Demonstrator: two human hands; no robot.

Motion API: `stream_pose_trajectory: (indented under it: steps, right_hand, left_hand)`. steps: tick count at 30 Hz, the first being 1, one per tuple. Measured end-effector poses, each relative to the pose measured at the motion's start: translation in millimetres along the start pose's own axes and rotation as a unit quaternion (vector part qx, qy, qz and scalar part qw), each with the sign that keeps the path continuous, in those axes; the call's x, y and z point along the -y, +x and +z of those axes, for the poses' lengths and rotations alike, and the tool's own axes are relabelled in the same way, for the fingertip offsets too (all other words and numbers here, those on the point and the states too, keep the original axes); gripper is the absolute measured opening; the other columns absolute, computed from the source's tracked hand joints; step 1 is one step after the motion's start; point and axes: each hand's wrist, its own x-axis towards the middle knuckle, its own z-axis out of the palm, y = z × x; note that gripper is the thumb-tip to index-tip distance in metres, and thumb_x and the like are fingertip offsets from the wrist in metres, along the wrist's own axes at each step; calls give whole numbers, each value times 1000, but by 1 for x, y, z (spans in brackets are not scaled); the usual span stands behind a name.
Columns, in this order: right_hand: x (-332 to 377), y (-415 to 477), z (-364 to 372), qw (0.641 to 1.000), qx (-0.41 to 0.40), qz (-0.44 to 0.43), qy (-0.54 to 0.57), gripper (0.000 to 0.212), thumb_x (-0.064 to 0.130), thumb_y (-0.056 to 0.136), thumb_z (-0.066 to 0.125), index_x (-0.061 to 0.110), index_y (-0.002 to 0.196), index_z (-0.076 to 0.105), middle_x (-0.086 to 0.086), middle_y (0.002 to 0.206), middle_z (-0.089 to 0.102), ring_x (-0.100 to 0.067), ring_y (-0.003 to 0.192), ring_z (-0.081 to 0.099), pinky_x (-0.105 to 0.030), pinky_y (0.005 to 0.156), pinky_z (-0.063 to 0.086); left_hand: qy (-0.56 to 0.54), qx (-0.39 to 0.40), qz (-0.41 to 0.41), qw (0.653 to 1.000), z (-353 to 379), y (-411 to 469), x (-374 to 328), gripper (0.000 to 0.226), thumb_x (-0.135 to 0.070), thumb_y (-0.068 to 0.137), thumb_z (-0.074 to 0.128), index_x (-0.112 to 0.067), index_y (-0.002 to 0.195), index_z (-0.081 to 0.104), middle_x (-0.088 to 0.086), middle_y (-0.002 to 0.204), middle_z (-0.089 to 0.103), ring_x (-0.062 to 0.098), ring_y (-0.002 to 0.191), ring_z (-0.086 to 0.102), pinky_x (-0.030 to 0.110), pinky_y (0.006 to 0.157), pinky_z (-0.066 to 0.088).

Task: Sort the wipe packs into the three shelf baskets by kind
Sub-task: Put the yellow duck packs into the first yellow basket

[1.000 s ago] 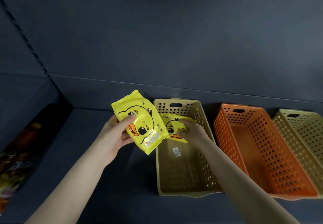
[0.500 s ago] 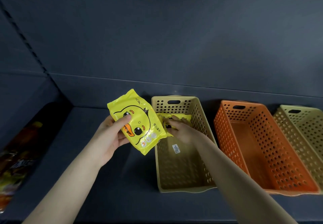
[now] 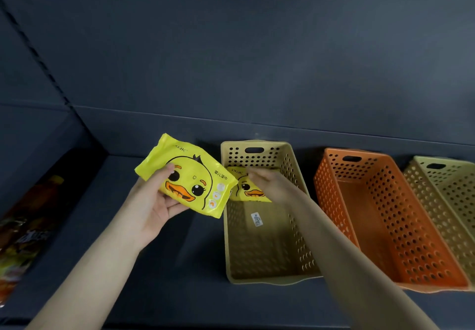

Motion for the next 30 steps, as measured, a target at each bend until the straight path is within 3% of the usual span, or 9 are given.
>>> stream_pose_trajectory:
  steps: [3, 6, 8, 12, 15, 18, 21, 26, 30]
  right_hand:
    - [15, -24, -10, 987, -53, 16, 153, 47, 55, 97, 38, 30, 133, 55, 9, 136, 53, -14, 123, 49, -33, 102, 37]
    - [24, -53, -12, 952, 2, 45, 303, 60, 62, 88, 46, 23, 133, 52, -4, 130, 61, -21, 111, 63, -37, 95, 51]
    - [28, -71, -11, 914, 11, 48, 402, 63, 53, 78, 62, 18, 129, 52, -6, 121, 67, -23, 105, 68, -38, 87, 56]
    - [25, -94, -24, 873, -87, 20, 480, 31, 26, 86, 66, 12, 114, 59, -7, 100, 75, -25, 92, 72, -40, 73, 61]
    - [8, -96, -40, 912, -137, 45, 385, 31, 28, 86, 66, 14, 112, 59, -7, 104, 73, -22, 91, 72, -40, 72, 60]
    - [-1, -92, -34, 978, -148, 58, 133, 20, 30, 91, 62, 14, 102, 60, -6, 102, 70, -19, 88, 70, -39, 74, 60]
    - [-6, -76, -12, 986, -142, 78, -49, 28, 37, 92, 60, 11, 102, 57, -2, 95, 67, -16, 84, 66, -35, 75, 58]
    - [-14, -56, 16, 973, -96, 179, 107, 40, 35, 93, 59, 13, 125, 53, -3, 112, 64, -19, 96, 63, -31, 71, 54]
    - [-16, -43, 14, 970, -88, 201, 104, 38, 35, 93, 59, 16, 125, 52, -1, 113, 63, -18, 95, 63, -33, 75, 55]
  left_hand:
    - [-28, -33, -13, 999, 17, -5, -2, 33, -25, 88, 63, -20, 121, 60, 5, 114, 71, 23, 103, 68, 39, 84, 54]
    - [-28, 12, -9, 1000, 48, -17, 2, 30, -22, 88, 64, -20, 118, 61, 2, 112, 72, 17, 103, 68, 33, 87, 50]
    - [-20, 60, -5, 998, 67, -26, 7, 32, -20, 86, 65, -16, 118, 62, 4, 111, 72, 19, 103, 69, 36, 88, 51]
    - [95, 99, 56, 989, 73, -26, 17, 51, -40, 82, 63, -13, 125, 57, 4, 121, 67, 13, 110, 64, 32, 97, 46]
    - [281, 50, 140, 948, 62, -12, 23, 60, -58, 85, 50, -39, 140, 39, -19, 144, 40, -10, 124, 40, 22, 102, 31]
    - [351, 91, 79, 929, 56, 1, 39, 60, -65, 91, 33, -50, 147, 16, -22, 157, 11, 2, 142, 14, 40, 115, 17]
    - [389, 149, 57, 907, 58, 7, 52, 62, -63, 94, 24, -51, 147, -5, -23, 157, -7, 3, 144, 3, 41, 117, 10]
    - [398, 169, 47, 900, 53, 13, 51, 60, -53, 98, 23, -51, 145, -14, -24, 155, -6, -3, 130, 10, 37, 115, 14]
    - [373, 191, 45, 907, 48, 17, 49, 61, -50, 99, 24, -50, 145, -15, -32, 147, -1, -7, 124, 10, 31, 112, 14]
